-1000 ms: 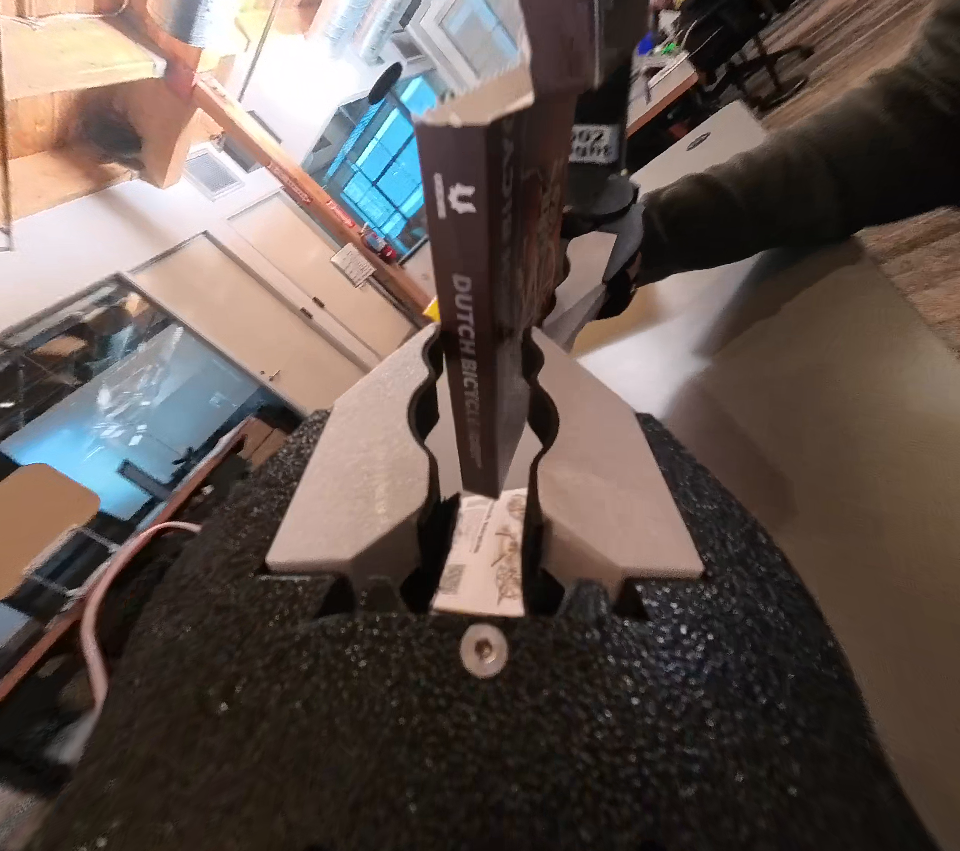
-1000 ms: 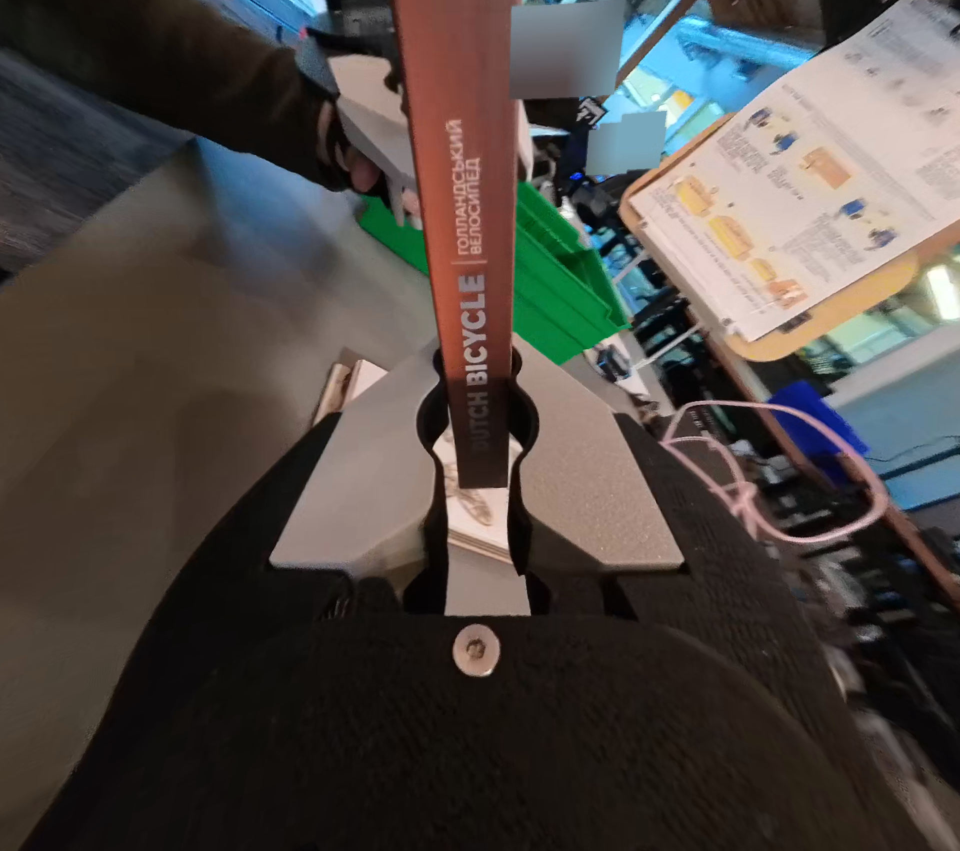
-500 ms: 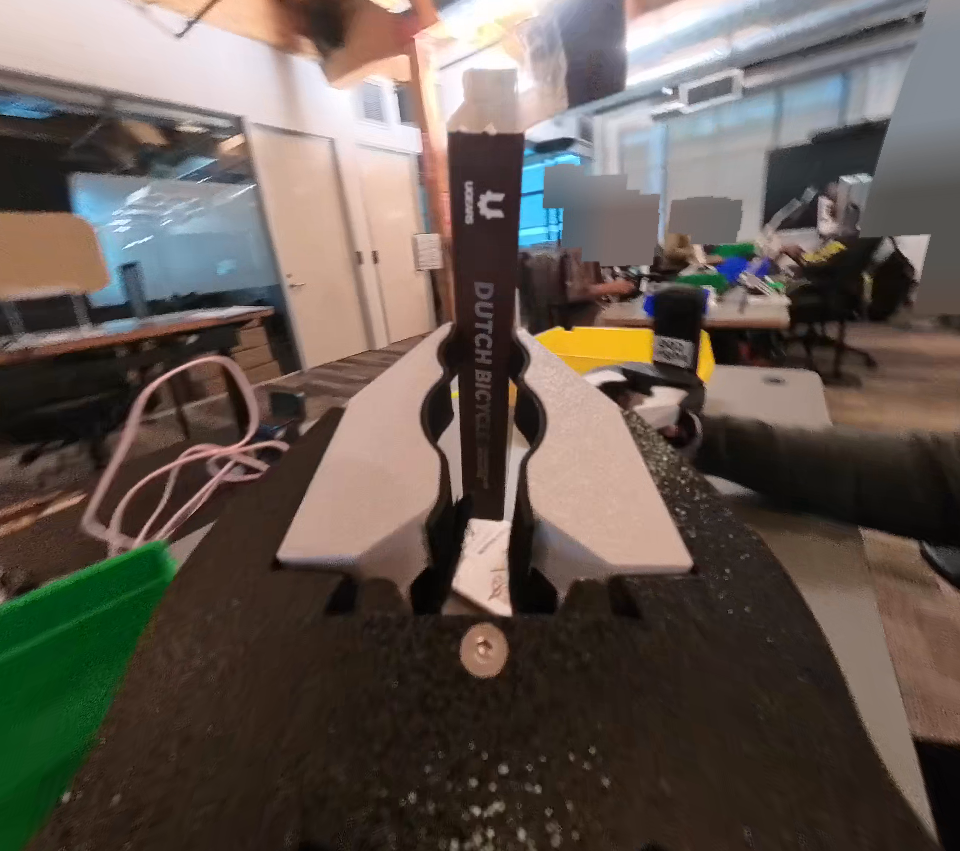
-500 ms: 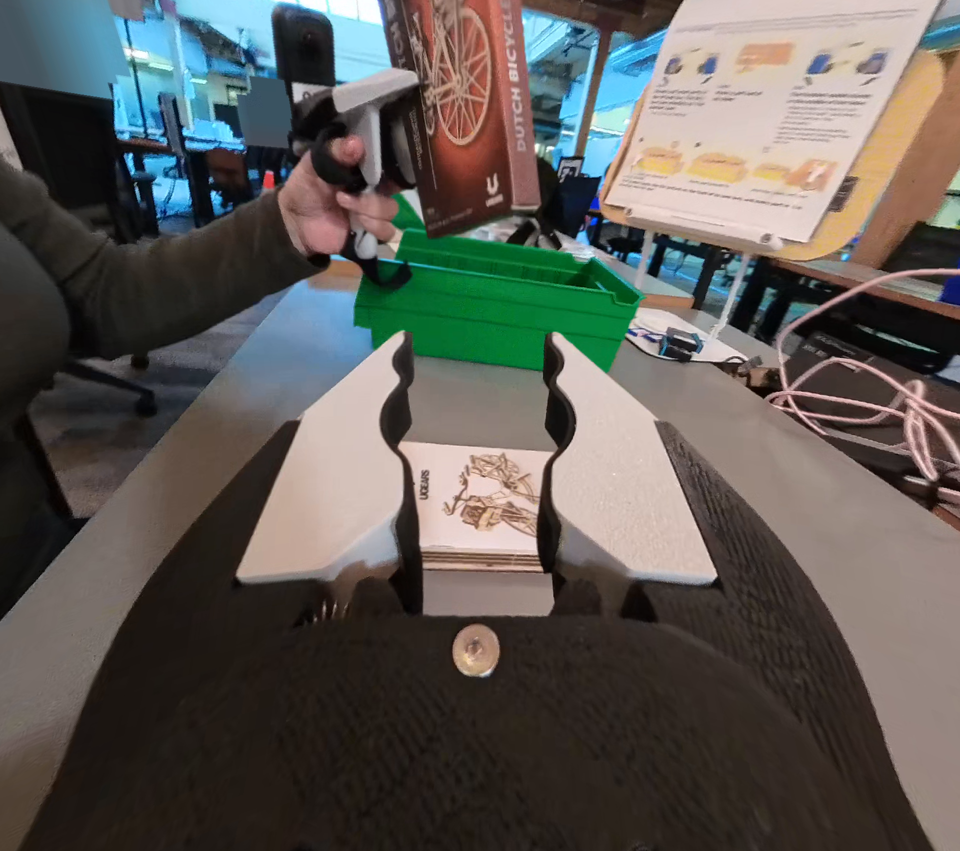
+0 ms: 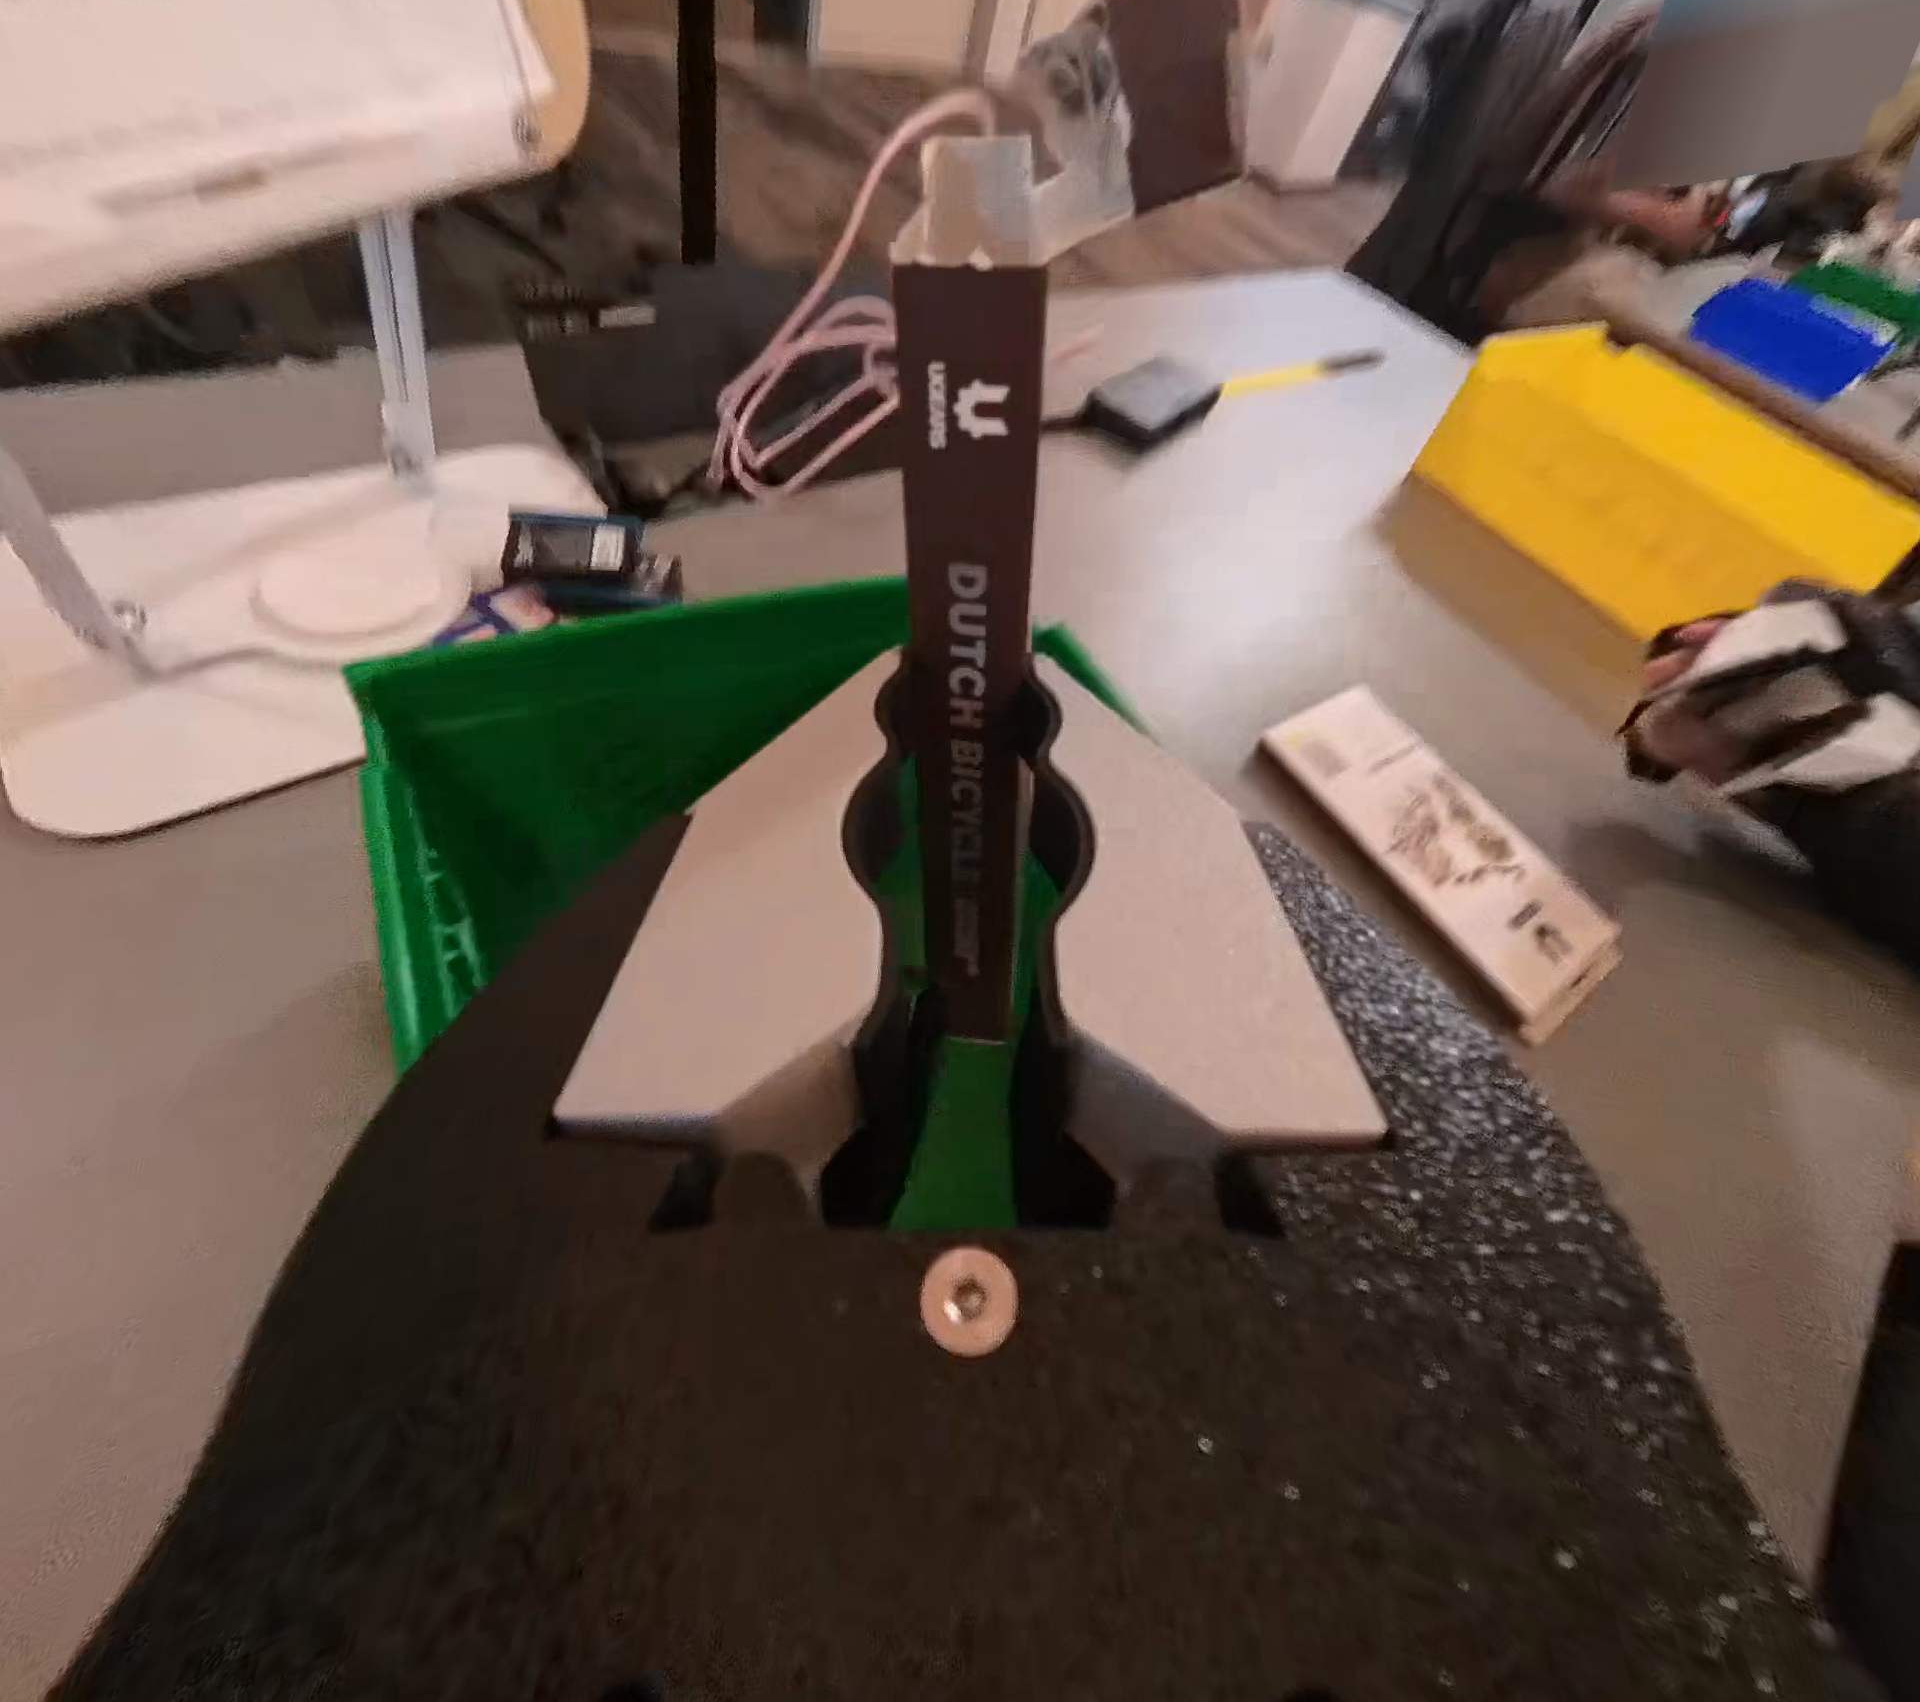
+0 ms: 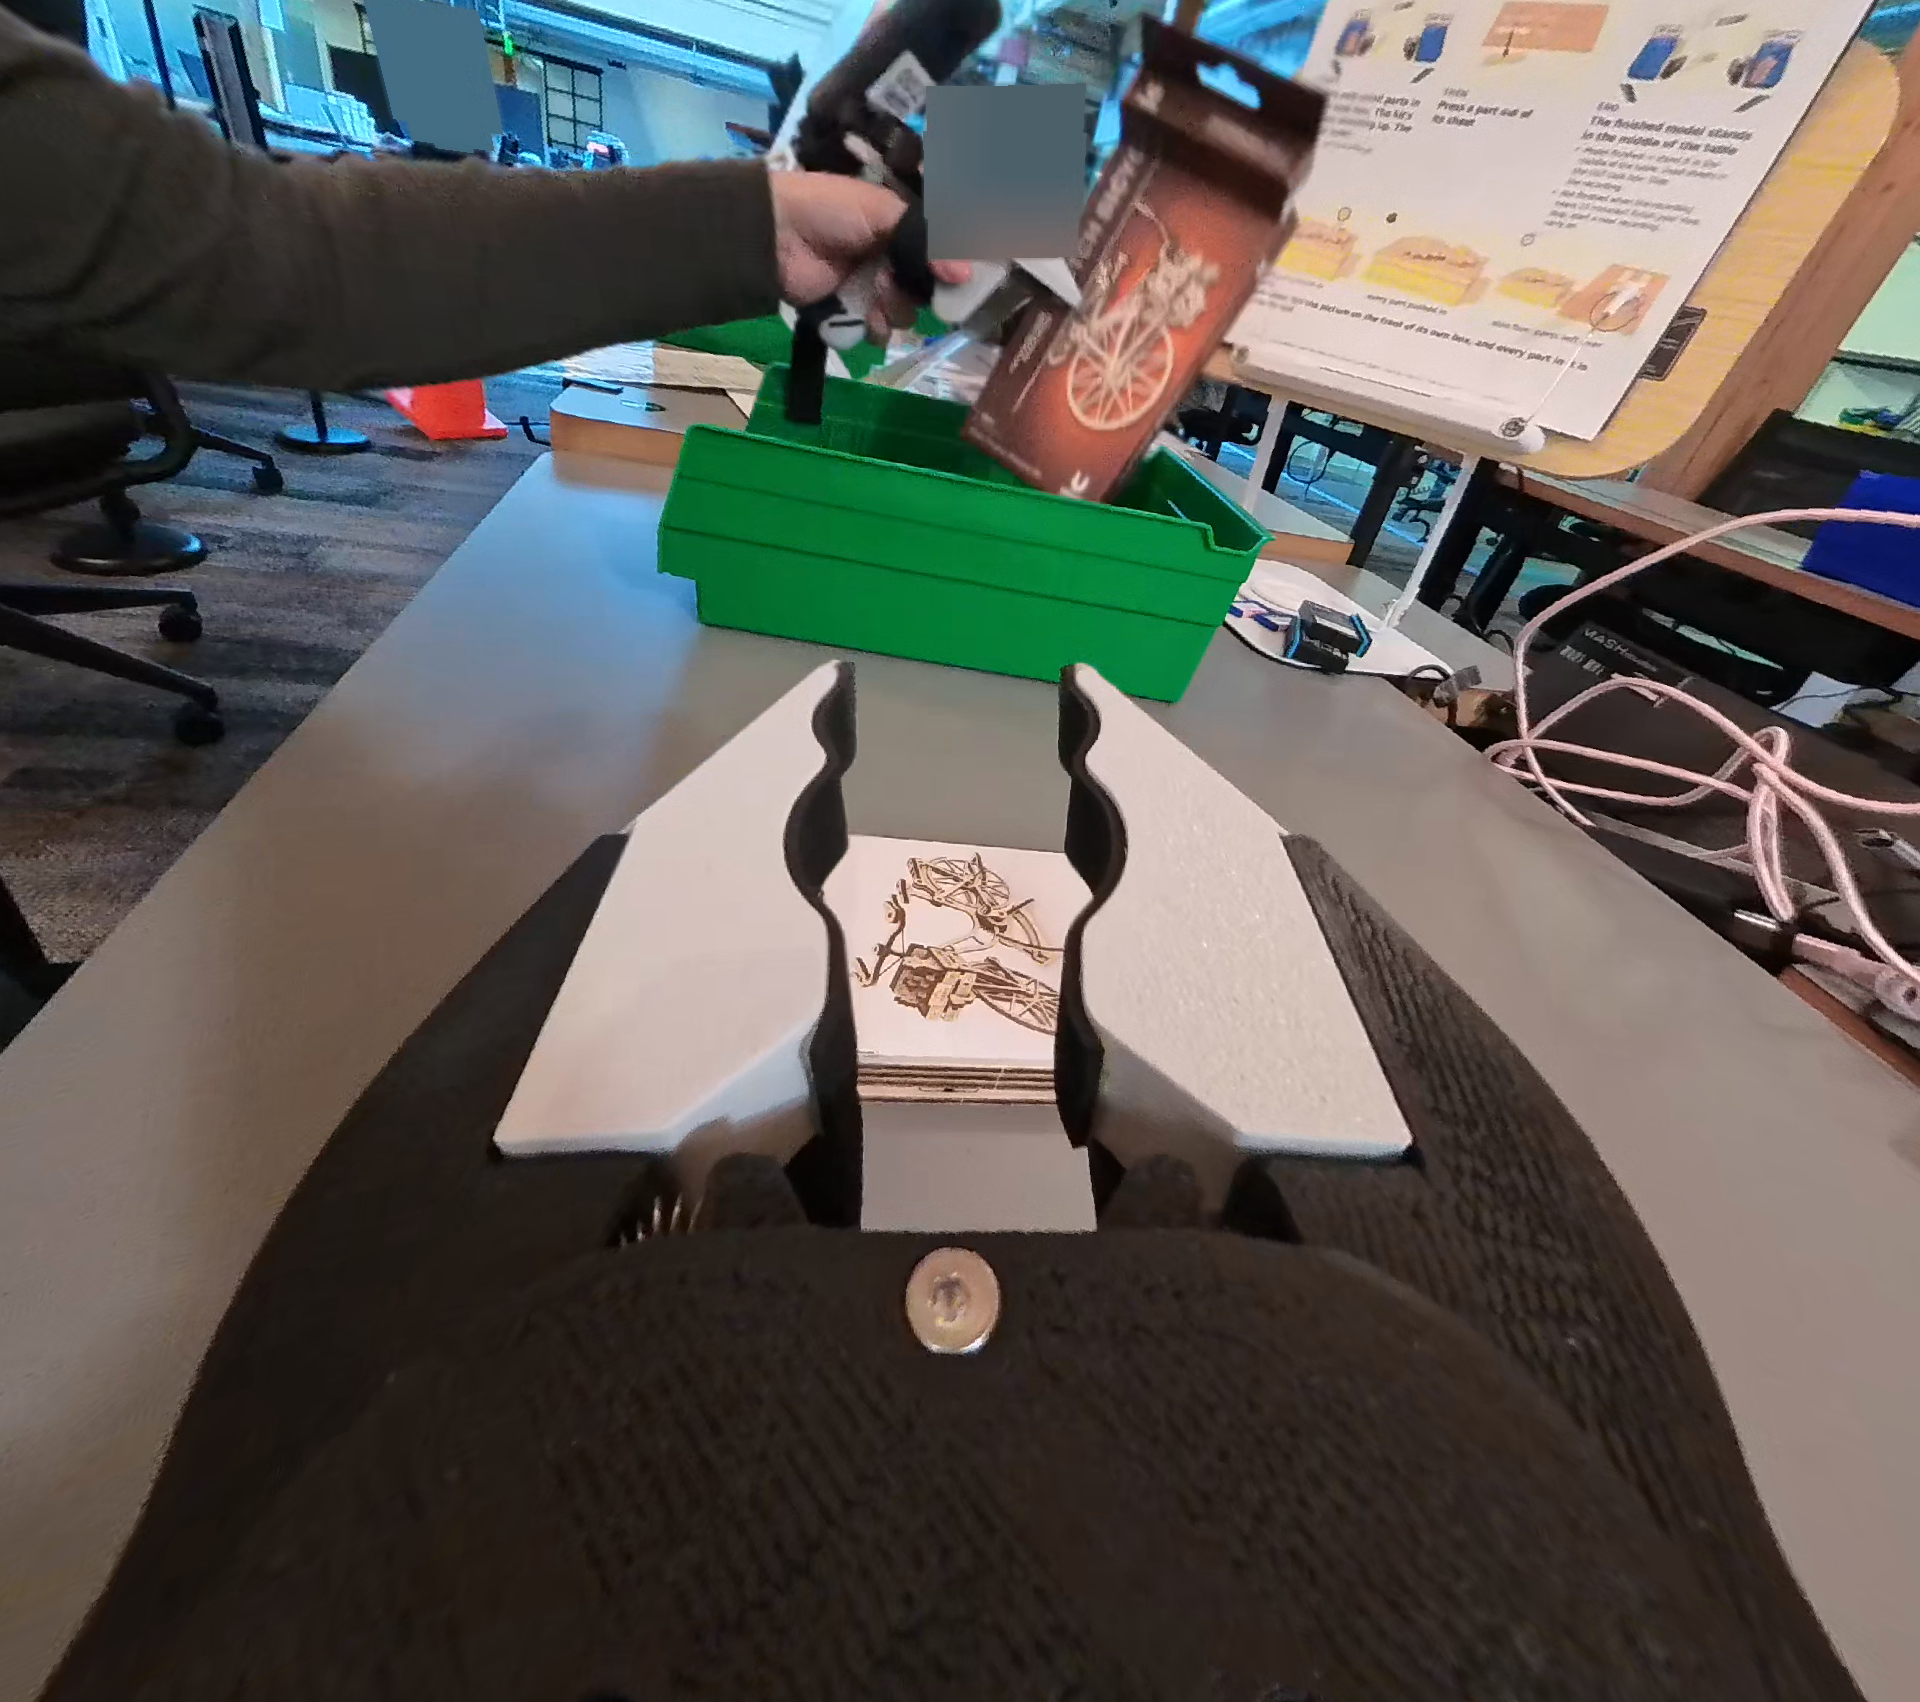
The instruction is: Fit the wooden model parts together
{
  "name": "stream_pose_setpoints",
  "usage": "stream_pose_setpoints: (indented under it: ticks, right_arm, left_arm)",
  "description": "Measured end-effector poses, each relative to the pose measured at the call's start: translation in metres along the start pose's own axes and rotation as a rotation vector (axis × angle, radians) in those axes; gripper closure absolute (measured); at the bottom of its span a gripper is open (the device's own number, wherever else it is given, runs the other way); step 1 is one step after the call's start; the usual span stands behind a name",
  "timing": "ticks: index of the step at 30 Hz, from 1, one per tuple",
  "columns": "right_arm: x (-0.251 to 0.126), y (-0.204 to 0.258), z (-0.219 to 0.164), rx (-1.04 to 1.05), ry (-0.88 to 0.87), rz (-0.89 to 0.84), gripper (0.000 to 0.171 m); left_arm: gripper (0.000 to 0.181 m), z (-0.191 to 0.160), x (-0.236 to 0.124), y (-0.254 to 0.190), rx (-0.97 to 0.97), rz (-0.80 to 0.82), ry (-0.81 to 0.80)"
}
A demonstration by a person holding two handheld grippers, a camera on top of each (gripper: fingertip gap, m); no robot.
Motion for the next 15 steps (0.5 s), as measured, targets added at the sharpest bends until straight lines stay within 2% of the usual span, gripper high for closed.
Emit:
stream_pose_setpoints:
  ticks: [1, 5, 7, 11, 15]
  right_arm:
    - [0.000, 0.000, 0.000, -0.005, 0.004, -0.004, 0.134]
    - [-0.001, -0.002, -0.001, -0.019, 0.011, -0.015, 0.136]
    - [-0.002, -0.002, 0.000, -0.022, 0.007, -0.020, 0.136]
    - [-0.003, -0.002, 0.004, -0.033, -0.001, -0.022, 0.138]
    - [-0.002, -0.001, 0.003, -0.037, 0.008, -0.020, 0.138]
  left_arm:
    - [0.164, -0.008, 0.007, 0.008, 0.004, 0.000, 0.058]
    - [0.163, -0.038, 0.026, 0.034, -0.021, 0.042, 0.283]
    - [0.164, -0.050, 0.027, 0.040, -0.101, 0.063, 0.409]
    - [0.163, -0.058, 0.015, 0.037, -0.218, 0.076, 0.645]
    - [0.163, -0.066, -0.009, 0.046, -0.223, 0.185, 0.923]
Point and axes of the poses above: each gripper's, where its closed fingertips meet, x out along the fingers, z out of its top, y = z × x across the jaws, the point moved 2 cm from there along -x, back along the fingers, and after that the axes turned 2 degrees about x, right-handed, at the moved point
